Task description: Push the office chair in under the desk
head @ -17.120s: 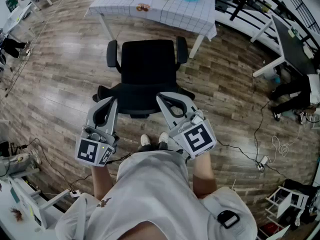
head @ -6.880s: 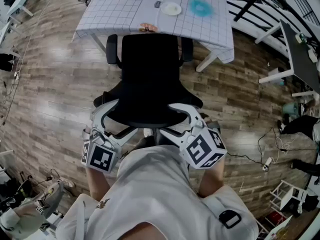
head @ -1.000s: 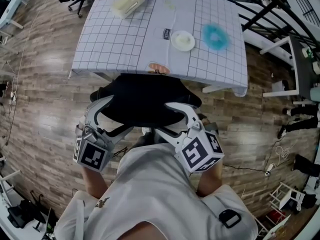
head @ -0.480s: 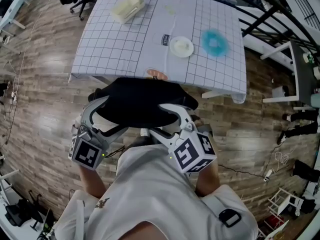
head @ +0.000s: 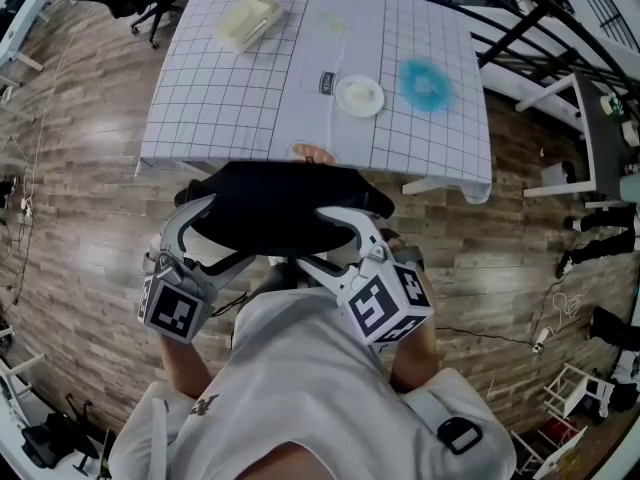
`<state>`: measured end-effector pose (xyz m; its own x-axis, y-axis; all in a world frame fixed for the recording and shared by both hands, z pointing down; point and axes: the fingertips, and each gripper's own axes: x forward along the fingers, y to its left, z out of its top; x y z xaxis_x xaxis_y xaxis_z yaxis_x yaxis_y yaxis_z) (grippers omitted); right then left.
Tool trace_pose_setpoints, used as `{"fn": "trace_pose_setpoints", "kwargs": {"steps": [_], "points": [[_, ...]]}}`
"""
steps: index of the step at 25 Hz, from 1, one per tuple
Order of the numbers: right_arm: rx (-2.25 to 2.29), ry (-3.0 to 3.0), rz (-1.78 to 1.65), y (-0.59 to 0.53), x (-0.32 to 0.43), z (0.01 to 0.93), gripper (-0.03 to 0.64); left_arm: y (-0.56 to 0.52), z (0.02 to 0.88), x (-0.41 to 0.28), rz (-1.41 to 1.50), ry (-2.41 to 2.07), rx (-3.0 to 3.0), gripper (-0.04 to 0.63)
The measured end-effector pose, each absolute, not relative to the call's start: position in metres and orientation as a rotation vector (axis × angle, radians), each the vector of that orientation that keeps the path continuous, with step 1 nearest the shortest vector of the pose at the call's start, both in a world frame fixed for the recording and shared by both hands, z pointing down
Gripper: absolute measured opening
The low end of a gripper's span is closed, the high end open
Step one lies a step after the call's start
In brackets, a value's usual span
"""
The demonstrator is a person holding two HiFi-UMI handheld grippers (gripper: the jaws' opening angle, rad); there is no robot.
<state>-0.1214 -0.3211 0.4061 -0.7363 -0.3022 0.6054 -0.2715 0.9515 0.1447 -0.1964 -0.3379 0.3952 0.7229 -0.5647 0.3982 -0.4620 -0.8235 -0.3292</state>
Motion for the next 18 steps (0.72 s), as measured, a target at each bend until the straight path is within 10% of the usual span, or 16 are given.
{"fn": "trace_pose_setpoints", "kwargs": {"steps": [18], "points": [[0.426,-2.446,-0.053,-0.331,-0.129,0.404,0.299,-0.349,0.393,-0.204,-0.724,0.798,-2.732,0.417]]}}
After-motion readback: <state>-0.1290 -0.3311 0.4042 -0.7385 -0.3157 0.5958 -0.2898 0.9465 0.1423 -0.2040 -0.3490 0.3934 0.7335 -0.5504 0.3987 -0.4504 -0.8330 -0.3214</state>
